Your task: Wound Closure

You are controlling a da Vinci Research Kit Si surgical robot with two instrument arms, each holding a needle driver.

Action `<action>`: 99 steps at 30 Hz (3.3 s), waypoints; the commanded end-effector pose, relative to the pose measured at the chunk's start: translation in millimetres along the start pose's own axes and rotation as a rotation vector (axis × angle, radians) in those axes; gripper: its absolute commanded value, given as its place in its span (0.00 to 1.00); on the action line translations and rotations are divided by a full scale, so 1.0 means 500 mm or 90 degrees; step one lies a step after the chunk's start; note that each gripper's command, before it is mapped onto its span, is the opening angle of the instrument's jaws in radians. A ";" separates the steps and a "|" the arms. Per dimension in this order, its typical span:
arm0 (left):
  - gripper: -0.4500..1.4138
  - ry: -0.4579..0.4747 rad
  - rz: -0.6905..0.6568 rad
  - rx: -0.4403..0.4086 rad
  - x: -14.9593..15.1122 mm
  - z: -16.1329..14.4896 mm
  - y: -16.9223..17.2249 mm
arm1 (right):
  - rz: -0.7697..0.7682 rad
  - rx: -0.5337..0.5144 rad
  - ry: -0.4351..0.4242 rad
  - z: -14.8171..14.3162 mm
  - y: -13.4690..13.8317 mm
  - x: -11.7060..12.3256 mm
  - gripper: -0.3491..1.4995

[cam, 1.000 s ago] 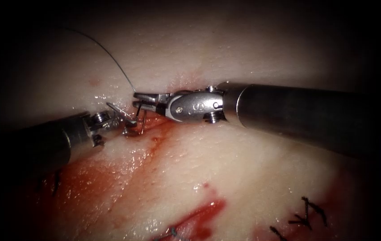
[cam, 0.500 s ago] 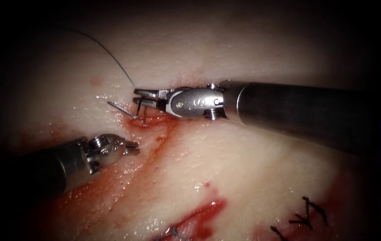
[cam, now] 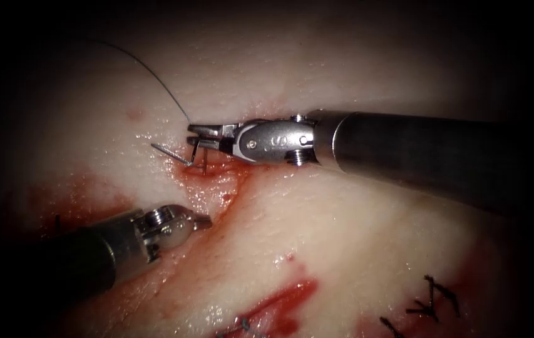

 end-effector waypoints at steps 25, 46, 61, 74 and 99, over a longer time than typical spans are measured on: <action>0.30 0.004 0.006 -0.001 -0.0019 0.0018 0.0005 | 0.211 0.008 0.065 0.0008 0.0021 -0.0029 0.00; 0.27 0.008 0.017 -0.008 -0.0047 0.0021 -0.0007 | 0.406 0.049 0.068 0.0005 0.0022 -0.0036 0.00; 0.25 0.007 0.021 -0.011 -0.0060 0.0012 -0.0006 | 0.572 0.129 0.110 0.0015 0.0019 -0.0048 0.00; 0.22 0.004 0.024 -0.014 -0.0068 0.0008 -0.0006 | 0.747 0.174 0.133 0.0023 -0.0001 -0.0043 0.00; 0.24 0.008 0.040 -0.034 -0.0124 -0.0080 -0.0009 | 0.917 0.286 0.124 0.0053 -0.0141 -0.0026 0.00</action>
